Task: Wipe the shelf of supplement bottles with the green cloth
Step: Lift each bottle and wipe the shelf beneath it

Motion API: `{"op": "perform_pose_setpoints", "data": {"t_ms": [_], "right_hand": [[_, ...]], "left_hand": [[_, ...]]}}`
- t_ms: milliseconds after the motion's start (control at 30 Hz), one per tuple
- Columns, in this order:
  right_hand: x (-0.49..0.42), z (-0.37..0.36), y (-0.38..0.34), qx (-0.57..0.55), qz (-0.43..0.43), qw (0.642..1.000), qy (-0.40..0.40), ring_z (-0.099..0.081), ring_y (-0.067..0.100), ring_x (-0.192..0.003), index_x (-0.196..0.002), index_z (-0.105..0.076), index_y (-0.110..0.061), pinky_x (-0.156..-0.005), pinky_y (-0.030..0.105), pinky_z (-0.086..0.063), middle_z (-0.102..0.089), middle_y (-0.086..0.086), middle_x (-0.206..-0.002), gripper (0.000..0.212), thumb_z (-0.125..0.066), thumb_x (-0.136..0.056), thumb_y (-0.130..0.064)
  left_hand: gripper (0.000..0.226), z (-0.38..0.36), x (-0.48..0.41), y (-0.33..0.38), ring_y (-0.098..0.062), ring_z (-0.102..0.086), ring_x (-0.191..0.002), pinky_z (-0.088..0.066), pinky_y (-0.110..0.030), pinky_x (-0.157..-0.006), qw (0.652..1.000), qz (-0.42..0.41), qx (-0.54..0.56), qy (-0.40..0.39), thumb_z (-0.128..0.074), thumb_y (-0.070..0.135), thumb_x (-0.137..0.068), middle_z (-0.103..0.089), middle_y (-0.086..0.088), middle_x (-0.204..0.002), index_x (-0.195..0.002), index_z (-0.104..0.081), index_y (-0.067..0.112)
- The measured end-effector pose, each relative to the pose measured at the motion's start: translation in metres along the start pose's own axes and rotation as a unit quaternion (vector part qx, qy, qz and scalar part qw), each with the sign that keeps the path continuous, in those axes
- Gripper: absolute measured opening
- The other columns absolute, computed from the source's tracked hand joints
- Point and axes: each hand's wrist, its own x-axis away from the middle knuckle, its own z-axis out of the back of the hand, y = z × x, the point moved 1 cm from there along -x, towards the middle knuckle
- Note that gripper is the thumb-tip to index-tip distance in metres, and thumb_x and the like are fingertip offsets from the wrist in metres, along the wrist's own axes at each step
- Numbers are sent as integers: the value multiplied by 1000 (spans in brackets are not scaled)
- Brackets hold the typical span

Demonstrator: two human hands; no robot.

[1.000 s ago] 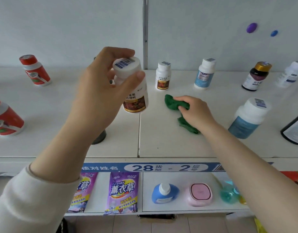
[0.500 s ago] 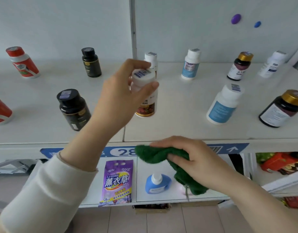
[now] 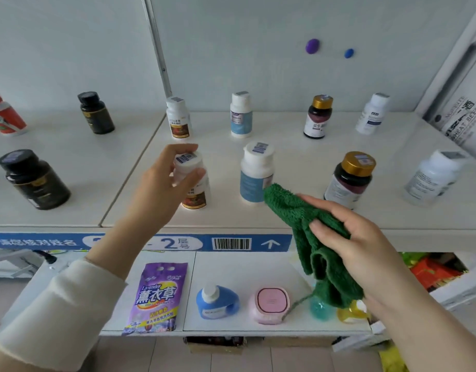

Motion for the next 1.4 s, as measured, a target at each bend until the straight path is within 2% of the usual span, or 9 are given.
{"op": "perform_pose_setpoints", "data": {"t_ms": [100,200,333,567,800,867,1033,1267,1400], "right_hand": [[-3,10,2,-41,-21,999,14,-69,2,-84,-91,-68,-47,-66,12,-54,-73,-19,-91,40,-55,-88,-10],[-10,13,1,-54,-29,998,24,-69,5,-84,-93,-68,-45,-69,19,-53,-73,-17,-91,36,-56,-87,-12],[-21,10,-5,-90,-29,994,51,-70,8,-81,-96,-68,-42,-56,18,-52,-74,-11,-92,32,-55,-89,-13],[-47,-11,-23,-103,-3,984,143,-66,7,-93,-99,-64,-41,-74,23,-54,-69,-11,-103,33,-52,-90,-11],[-151,-32,-13,127,-19,950,286,-51,22,-118,-127,-53,-22,-103,36,-39,-55,2,-131,40,-43,-92,-6],[-190,-24,0,248,-87,916,304,-47,27,-120,-129,-49,-22,-102,38,-33,-54,6,-132,41,-44,-91,-7],[-231,-23,29,450,-63,875,170,-44,29,-123,-131,-47,-23,-102,38,-31,-50,8,-135,44,-45,-90,-10],[-136,-45,33,363,128,919,-83,-50,7,-115,-115,-61,-34,-96,9,-32,-59,-17,-121,44,-53,-84,-3],[-158,-31,20,303,99,948,5,-53,6,-110,-112,-64,-29,-87,-1,-30,-63,-9,-119,42,-52,-84,0]], "left_hand": [[44,-2,6,7,-20,-49,-118,-41,-31,-99,998,-15,-56,40,-56,26,-86,-49,2,-128,-128,-45,21],[62,-9,9,37,-15,-36,-131,-30,-26,-107,975,-142,-111,129,-57,43,-80,-42,-1,-138,-132,-43,13],[58,-41,-1,70,-4,-42,-116,-29,-4,-92,969,-190,-156,13,-57,46,-78,-46,3,-134,-128,-46,20],[42,-48,-33,71,-12,-54,-88,-37,-15,-72,989,-73,-92,-91,-66,29,-80,-57,4,-109,-119,-52,23],[37,17,-72,84,-20,-62,-98,-51,-38,-90,994,-96,-38,26,-66,32,-77,-62,8,-109,-113,-57,30],[35,27,-79,88,-16,-63,-97,-52,-31,-89,993,-113,-23,40,-65,34,-77,-63,9,-110,-111,-57,32],[29,40,-88,85,-1,-64,-88,-52,-12,-77,991,-131,-4,41,-63,34,-78,-62,21,-103,-106,-54,37],[28,33,-92,85,1,-64,-89,-52,-13,-79,990,-138,23,24,-63,32,-80,-62,20,-103,-107,-54,35],[29,29,-92,87,-3,-65,-91,-53,-15,-78,990,-136,26,10,-63,32,-81,-62,17,-106,-109,-55,33]]}}
